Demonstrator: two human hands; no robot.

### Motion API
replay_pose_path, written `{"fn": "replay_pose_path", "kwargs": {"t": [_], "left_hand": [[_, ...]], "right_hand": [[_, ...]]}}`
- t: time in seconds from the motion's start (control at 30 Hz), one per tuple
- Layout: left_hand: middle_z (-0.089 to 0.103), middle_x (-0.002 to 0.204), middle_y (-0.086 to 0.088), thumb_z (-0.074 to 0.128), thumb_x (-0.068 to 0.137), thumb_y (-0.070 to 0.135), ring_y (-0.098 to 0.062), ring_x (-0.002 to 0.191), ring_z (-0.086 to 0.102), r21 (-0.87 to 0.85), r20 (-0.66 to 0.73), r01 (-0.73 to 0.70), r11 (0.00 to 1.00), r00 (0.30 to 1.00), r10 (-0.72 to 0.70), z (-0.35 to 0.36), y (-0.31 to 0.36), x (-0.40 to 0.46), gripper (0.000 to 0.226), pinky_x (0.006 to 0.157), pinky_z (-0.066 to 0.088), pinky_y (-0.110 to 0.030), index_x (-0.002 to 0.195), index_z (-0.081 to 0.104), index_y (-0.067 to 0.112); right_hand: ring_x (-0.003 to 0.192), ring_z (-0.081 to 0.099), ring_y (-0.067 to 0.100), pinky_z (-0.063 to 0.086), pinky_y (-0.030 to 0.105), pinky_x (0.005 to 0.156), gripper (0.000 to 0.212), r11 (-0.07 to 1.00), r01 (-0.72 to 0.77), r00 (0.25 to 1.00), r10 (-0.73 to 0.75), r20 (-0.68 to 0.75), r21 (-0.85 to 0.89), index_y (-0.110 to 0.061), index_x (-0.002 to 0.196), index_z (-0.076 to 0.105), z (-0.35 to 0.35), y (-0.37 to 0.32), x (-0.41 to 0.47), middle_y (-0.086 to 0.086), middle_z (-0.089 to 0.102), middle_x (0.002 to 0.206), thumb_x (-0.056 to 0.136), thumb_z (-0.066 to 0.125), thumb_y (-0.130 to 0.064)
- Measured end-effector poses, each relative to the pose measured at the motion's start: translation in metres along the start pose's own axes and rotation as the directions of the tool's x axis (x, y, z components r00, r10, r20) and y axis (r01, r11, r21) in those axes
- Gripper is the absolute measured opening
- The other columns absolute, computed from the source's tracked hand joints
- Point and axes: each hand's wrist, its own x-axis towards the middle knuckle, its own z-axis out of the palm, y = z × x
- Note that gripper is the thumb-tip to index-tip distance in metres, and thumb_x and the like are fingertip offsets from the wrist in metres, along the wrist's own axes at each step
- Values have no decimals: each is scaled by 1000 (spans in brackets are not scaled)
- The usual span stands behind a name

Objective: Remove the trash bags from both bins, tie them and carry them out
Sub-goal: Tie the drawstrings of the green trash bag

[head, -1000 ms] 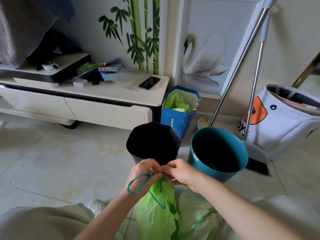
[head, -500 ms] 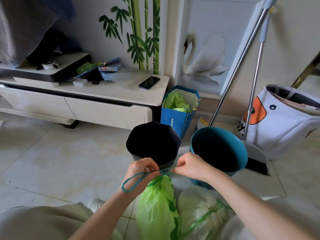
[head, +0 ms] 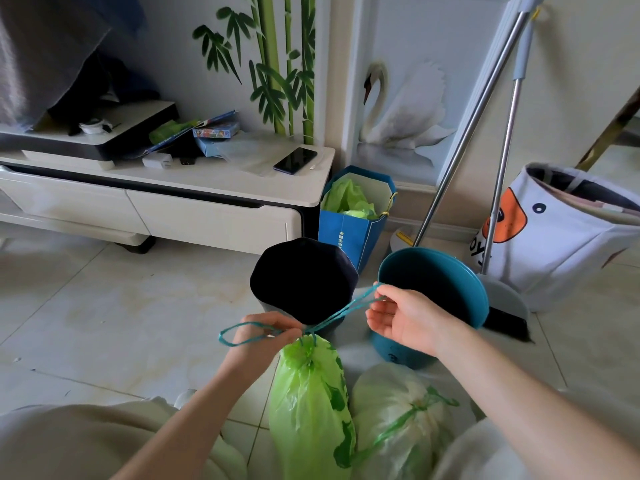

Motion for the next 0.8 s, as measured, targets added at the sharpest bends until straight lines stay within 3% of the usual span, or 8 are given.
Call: {"fn": "replay_pose_path", "kwargs": {"t": [0.1,0.17,0.3,0.5,0.63,0.8], "left_hand": [[72,64,-6,73,76,-3,-18,63,67,-139,-13,141,980,989,-144,-11,-4,-3,16,66,58,-29,69,75,12],[72,64,-8,71,78,-4,-23,62,66,-206,-20,220,953,973,-229,-19,-8,-6,17,65,59,-28,68,73,9],[72,66,-13,68,80,-6,-16,54,64,-170,-29,306,937,949,-315,-30,-18,-12,11,59,59,-23,72,71,1],[70,70,-21,69,77,-4,-21,55,60,-37,-37,387,921,921,-388,-44,-30,-17,11,57,56,-24,67,73,-2],[71,66,-12,74,79,8,-15,51,61,-117,4,510,852,858,-513,-49,-21,-20,12,52,56,-21,76,72,-4],[55,57,-7,74,80,29,-16,47,48,-115,125,578,808,815,-566,-55,4,-21,31,46,44,-21,67,56,7]], "right_hand": [[76,62,27,53,34,69,17,998,-62,998,62,-23,-8,-8,72,53,-12,2,3,13,61,82,89,53,-10],[86,65,28,52,38,78,15,995,-99,995,99,-7,23,-10,71,52,-19,3,4,13,67,85,86,52,-9],[96,66,30,44,46,98,21,989,-105,994,107,-11,105,-11,65,48,-29,4,7,10,66,80,86,47,-8],[75,70,31,52,46,80,16,975,-201,976,207,-64,94,-2,76,54,-38,13,1,17,61,84,90,47,-5],[87,68,30,52,45,85,15,981,-139,990,143,-17,138,-3,78,54,-36,9,-5,14,61,79,91,46,-5],[80,69,26,50,44,94,20,985,-62,997,53,63,160,-8,69,52,-30,0,-12,8,62,68,90,49,-8]]}}
